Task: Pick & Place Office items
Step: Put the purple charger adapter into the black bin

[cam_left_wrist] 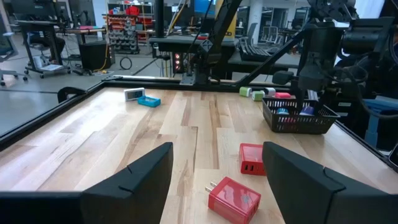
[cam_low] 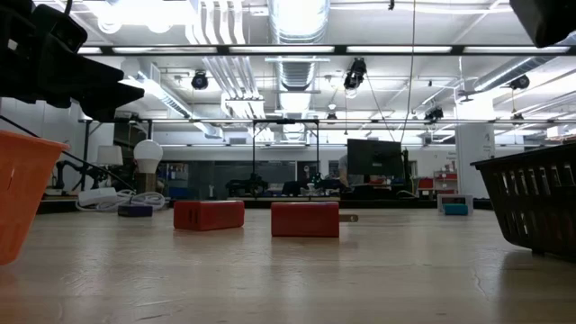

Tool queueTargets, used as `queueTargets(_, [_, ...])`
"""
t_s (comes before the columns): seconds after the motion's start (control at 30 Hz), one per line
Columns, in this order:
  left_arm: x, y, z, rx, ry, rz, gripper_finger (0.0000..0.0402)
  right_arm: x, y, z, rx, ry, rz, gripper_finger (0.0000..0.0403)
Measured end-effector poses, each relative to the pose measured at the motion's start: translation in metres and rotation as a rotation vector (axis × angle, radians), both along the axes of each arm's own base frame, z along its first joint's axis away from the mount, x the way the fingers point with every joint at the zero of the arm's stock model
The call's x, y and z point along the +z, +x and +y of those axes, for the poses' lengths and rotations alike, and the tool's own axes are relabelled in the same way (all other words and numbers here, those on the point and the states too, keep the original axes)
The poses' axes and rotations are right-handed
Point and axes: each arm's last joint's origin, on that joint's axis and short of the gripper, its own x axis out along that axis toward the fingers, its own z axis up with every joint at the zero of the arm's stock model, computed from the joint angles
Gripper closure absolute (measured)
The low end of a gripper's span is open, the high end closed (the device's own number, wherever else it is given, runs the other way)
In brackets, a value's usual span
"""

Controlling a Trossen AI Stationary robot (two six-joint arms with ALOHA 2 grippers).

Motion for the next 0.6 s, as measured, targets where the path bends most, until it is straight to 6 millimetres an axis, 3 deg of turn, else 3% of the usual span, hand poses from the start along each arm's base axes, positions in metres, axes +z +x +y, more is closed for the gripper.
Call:
queueTargets(0.3, [0.0,0.0,0.0,0.0,0.0,0.0,0.0149,-0.0052,0.0,0.0001,0.005,-0.011,0.011,0.026])
queueTargets(0.6, [0.0001,0.0,0.0,0.0,0.0,0.0,0.0149,-0.0052,0.0001,-0.0001,-0.009,-0.014,0.008,0.0214])
